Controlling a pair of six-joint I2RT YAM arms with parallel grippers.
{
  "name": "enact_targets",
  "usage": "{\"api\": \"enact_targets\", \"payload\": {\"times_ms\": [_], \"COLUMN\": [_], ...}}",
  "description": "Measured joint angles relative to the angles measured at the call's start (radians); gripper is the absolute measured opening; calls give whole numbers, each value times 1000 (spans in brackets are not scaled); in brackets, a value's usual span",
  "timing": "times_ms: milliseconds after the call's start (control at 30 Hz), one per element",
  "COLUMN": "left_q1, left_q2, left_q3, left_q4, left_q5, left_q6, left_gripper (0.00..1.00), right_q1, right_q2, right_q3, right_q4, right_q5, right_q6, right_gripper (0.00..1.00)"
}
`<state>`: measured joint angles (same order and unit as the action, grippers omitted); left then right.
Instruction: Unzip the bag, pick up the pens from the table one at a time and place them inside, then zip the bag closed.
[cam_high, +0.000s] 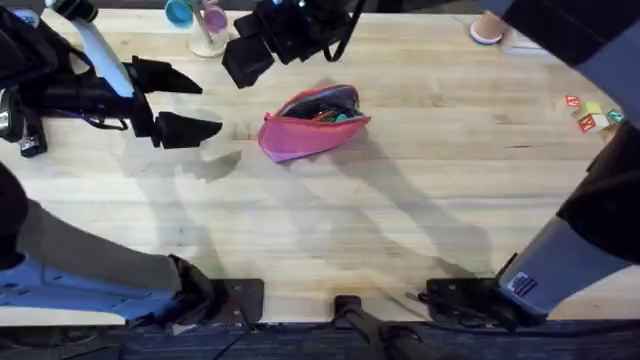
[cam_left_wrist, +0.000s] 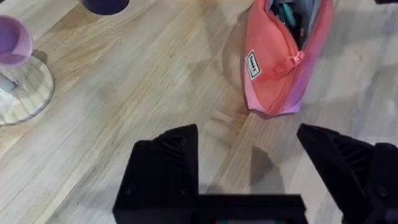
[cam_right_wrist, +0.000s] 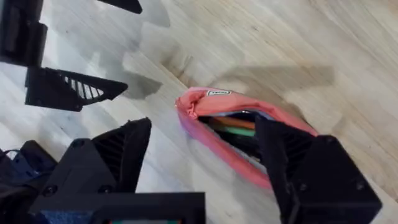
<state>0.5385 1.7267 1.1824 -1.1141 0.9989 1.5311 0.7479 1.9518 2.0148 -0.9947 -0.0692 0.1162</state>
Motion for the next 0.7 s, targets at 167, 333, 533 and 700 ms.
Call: {"api": "enact_targets", "payload": {"times_ms": [167,333,533,700], "left_q1": [0,0,0,0], "left_q2": [0,0,0,0], "left_q3": [0,0,0,0], "left_q4": [0,0,0,0], "left_q5": [0,0,0,0], "left_q6": [0,0,0,0], "left_gripper": [993,993,993,993], "right_q1": [15,55,85,85], "right_q2": [0,0,3,20], "right_q3": [0,0,0,1], "right_q4": [-1,7,21,12], "right_q5": [1,0,0,0], "right_q6": [-71,-147,-174,-175], "right_gripper": [997,997,997,996]}}
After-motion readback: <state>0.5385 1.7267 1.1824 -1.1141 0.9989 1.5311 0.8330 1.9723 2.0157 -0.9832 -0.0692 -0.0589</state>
